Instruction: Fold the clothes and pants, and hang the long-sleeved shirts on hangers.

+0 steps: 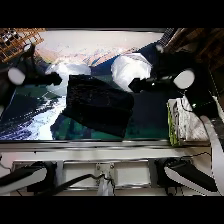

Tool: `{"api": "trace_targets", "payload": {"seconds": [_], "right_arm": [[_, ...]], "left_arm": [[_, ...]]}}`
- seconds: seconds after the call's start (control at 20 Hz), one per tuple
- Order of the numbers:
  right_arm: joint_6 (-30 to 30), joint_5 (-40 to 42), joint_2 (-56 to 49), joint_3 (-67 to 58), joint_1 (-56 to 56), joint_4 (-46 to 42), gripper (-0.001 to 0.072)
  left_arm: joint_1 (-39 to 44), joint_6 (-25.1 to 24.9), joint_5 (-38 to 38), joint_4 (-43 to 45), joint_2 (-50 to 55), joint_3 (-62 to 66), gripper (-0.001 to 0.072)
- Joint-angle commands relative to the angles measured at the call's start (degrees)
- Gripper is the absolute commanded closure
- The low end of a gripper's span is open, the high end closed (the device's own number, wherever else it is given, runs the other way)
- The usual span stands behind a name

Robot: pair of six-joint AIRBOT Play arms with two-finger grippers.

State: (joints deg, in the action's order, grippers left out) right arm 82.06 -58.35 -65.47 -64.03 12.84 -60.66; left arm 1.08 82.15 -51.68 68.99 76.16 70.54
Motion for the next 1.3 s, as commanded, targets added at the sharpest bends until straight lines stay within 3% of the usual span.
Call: {"api": "trace_targets", "payload": {"seconds": [0.0, 0.05, 0.2, 0.5, 0.55, 0.7, 0.75, 0.8, 0.85, 1.0, 1.1, 1.25], "right_arm": [[0.9, 2.9, 0.0, 7.4, 0.1, 2.4, 0.0171], [0.9, 2.9, 0.0, 7.9, 0.1, 2.3, 0.0171], [0.9, 3.9, 0.0, 8.0, 0.0, 2.3, 0.0171], [0.9, 6.3, 0.0, 8.0, 0.1, 2.3, 0.0171], [0.9, 7.3, 0.0, 8.0, 0.0, 2.3, 0.0171], [2.3, 13.0, -0.1, 8.0, 0.0, 1.8, 0.0171], [4.6, 15.0, -0.4, 8.0, 0.0, 0.0, 0.0171], [7.4, 16.0, -1.1, 8.0, -0.3, -2.6, 0.0171], [10.0, 15.9, -2.3, 8.0, -1.3, -4.8, 0.0169], [12.9, 14.0, -7.3, 9.5, -7.3, -3.6, 0.0166], [12.8, 10.6, -10.3, 10.4, -10.9, -0.9, 0.0156], [10.4, 9.1, -11.8, 11.4, -12.1, 0.0, 0.0145]], "left_arm": [[-0.7, -5.5, -8.0, -8.5, 17.6, 16.1, 0.0156], [-0.9, -5.5, -7.8, -10.3, 21.7, 18.6, 0.0109], [-0.9, -5.6, -7.3, -13.7, 29.9, 21.9, 0.0107], [-0.5, -6.8, -1.6, -13.8, 33.4, 22.3, 0.011], [0.0, -7.5, -1.1, -14.3, 33.4, 22.3, 0.0144], [2.4, -16.3, -0.7, -20.1, 33.6, 22.3, 0.0278], [3.2, -17.0, 0.4, -20.7, 33.6, 22.3, 0.0392], [3.8, -17.0, 1.4, -21.4, 33.6, 22.3, 0.0596], [4.0, -17.0, 1.2, -23.3, 33.5, 22.3, 0.0676], [3.3, -17.1, -7.3, -31.5, 31.1, 22.3, 0.0677], [3.1, -17.1, -13.0, -31.4, 27.5, 22.3, 0.0678], [3.1, -17.0, -15.9, -31.2, 22.5, 22.3, 0.0678]]}}
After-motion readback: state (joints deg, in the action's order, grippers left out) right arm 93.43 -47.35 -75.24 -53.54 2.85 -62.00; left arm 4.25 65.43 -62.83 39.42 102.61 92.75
